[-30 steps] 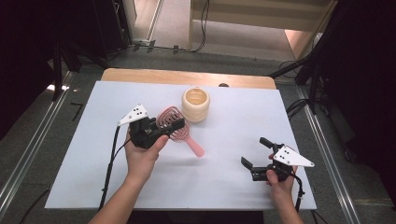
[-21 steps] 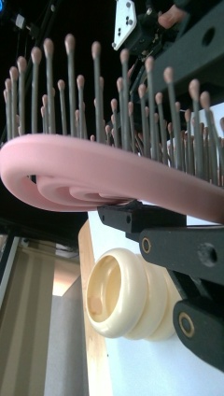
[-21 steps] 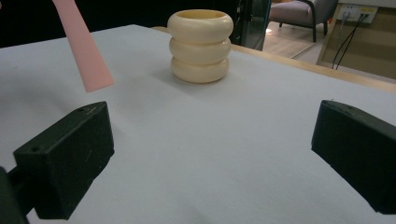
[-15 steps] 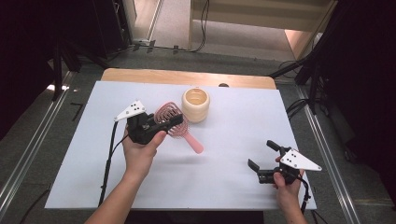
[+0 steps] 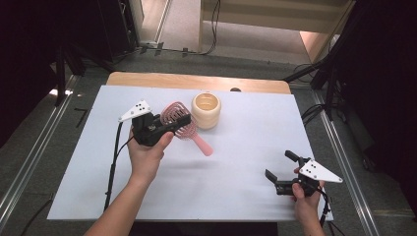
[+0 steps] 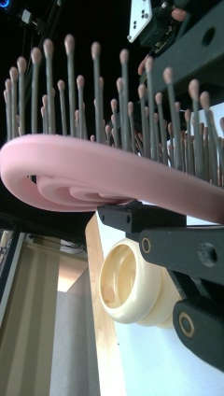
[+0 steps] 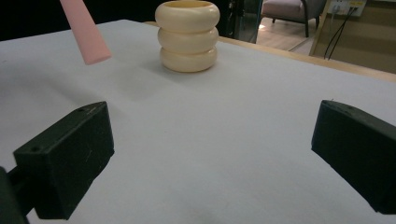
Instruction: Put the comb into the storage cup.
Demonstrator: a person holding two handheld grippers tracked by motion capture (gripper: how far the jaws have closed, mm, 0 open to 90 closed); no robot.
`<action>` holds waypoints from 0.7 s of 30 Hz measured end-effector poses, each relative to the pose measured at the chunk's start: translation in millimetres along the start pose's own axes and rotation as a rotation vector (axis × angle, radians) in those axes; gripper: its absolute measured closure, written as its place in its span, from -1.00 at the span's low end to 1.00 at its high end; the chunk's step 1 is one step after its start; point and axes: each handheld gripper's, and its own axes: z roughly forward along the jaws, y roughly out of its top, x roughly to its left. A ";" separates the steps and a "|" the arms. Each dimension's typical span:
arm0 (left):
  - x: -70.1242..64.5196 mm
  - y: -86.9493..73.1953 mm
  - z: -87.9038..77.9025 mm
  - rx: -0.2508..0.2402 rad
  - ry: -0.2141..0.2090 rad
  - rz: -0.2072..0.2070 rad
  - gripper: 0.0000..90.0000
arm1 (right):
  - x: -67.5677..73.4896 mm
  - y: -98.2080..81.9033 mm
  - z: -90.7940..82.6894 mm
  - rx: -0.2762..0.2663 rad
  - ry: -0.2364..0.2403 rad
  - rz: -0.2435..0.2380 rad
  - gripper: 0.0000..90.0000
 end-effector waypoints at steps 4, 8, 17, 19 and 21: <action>1.8 2.3 1.2 0.000 0.001 0.001 0.41 | -0.1 -0.8 -0.5 0.000 -0.007 -0.004 -1.00; 4.1 4.7 1.8 -0.004 0.004 0.004 0.41 | -0.9 -2.0 -1.1 -0.002 -0.008 -0.001 -1.00; 6.9 12.8 2.4 -0.014 0.013 0.010 0.41 | -2.0 -2.3 -1.7 -0.009 -0.004 0.007 -1.00; 7.7 15.2 2.3 -0.016 0.019 0.014 0.41 | -2.5 -2.5 -1.7 -0.013 -0.001 0.005 -1.00; 9.1 17.3 2.6 -0.021 0.019 0.012 0.41 | -2.0 -2.5 -1.5 -0.011 -0.001 0.003 -1.00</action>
